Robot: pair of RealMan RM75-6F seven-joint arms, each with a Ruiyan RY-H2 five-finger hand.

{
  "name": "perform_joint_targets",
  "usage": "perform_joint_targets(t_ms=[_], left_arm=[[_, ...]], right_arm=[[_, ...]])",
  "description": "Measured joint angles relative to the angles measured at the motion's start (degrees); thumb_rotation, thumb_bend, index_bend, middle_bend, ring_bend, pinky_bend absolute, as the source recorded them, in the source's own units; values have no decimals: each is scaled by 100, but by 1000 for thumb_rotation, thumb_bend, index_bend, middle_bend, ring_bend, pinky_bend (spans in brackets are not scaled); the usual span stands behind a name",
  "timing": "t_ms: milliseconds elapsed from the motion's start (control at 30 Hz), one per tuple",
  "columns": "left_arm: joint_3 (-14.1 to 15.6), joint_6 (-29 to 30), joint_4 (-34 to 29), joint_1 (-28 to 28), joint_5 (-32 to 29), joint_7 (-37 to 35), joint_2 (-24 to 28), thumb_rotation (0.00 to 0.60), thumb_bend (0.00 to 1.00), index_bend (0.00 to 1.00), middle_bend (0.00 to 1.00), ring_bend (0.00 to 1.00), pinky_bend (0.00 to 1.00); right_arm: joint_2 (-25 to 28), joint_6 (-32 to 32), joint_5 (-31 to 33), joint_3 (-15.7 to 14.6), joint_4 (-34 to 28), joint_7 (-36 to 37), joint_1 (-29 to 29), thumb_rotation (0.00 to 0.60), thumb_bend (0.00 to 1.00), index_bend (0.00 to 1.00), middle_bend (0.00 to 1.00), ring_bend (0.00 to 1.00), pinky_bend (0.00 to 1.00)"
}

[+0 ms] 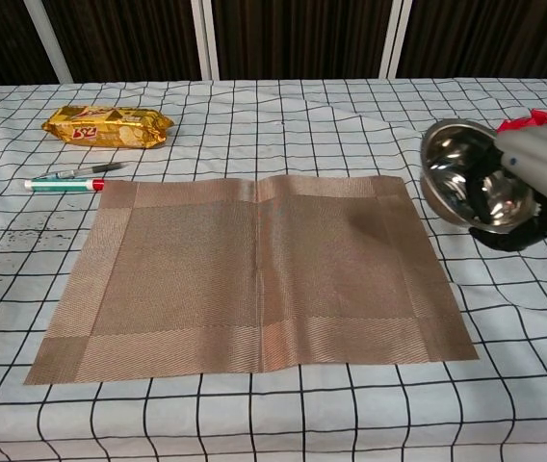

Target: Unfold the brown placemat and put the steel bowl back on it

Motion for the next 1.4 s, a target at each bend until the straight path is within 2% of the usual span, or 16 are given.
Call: perform_joint_targets(t_ms=[233, 367, 467, 567, 633, 700, 767, 900, 1067, 1267, 1400], left_arm=[[-13, -53, -17, -19, -38, -42, 16, 600, 16, 0, 0, 0, 0], [-18, -92, -29, -29, -67, -100, 43, 600, 16, 0, 0, 0, 0], [-26, -128, -37, -39, -96, -152, 72, 600, 16, 0, 0, 0, 0], [-33, -181, -44, -57, -126, -202, 97, 600, 16, 0, 0, 0, 0], [-38, -213, -44, -73, -142, -228, 114, 600, 16, 0, 0, 0, 0], [-41, -233, -39, -84, -147, -244, 121, 600, 16, 0, 0, 0, 0], [-38, -238, -32, -89, -141, -248, 122, 600, 16, 0, 0, 0, 0], [-22, -225, -28, -85, -120, -228, 115, 600, 16, 0, 0, 0, 0], [-14, -180, -21, -67, -99, -202, 101, 600, 16, 0, 0, 0, 0], [16, -106, 9, -46, -14, -75, 65, 600, 16, 0, 0, 0, 0], [15, -66, 63, -42, 10, 76, 32, 600, 16, 0, 0, 0, 0]], right_arm=[[-686, -597, 394, 312, 55, -733, 721, 600, 437, 849, 430, 234, 279], [-1145, -817, 758, 463, 349, -1004, 1062, 600, 436, 849, 422, 234, 279], [-1466, -932, 1042, 522, 651, -1201, 1269, 600, 395, 839, 399, 234, 279], [-1700, -984, 1249, 530, 907, -1326, 1378, 600, 307, 704, 330, 220, 271], [-1790, -994, 1363, 494, 1019, -1393, 1427, 600, 239, 571, 261, 194, 250], [-1821, -991, 1437, 432, 1046, -1402, 1444, 600, 148, 381, 165, 145, 220], [-1827, -965, 1474, 388, 1031, -1389, 1441, 600, 98, 267, 116, 116, 208], [-1786, -819, 1499, 299, 868, -1439, 1411, 600, 61, 180, 84, 92, 197], [-1546, -537, 1434, 158, 463, -1514, 1297, 600, 58, 173, 81, 83, 196], [-769, 14, 1083, -146, -166, -1473, 950, 600, 57, 171, 72, 52, 196], [-17, 430, 709, -355, -456, -1126, 599, 600, 58, 129, 29, 19, 185]])
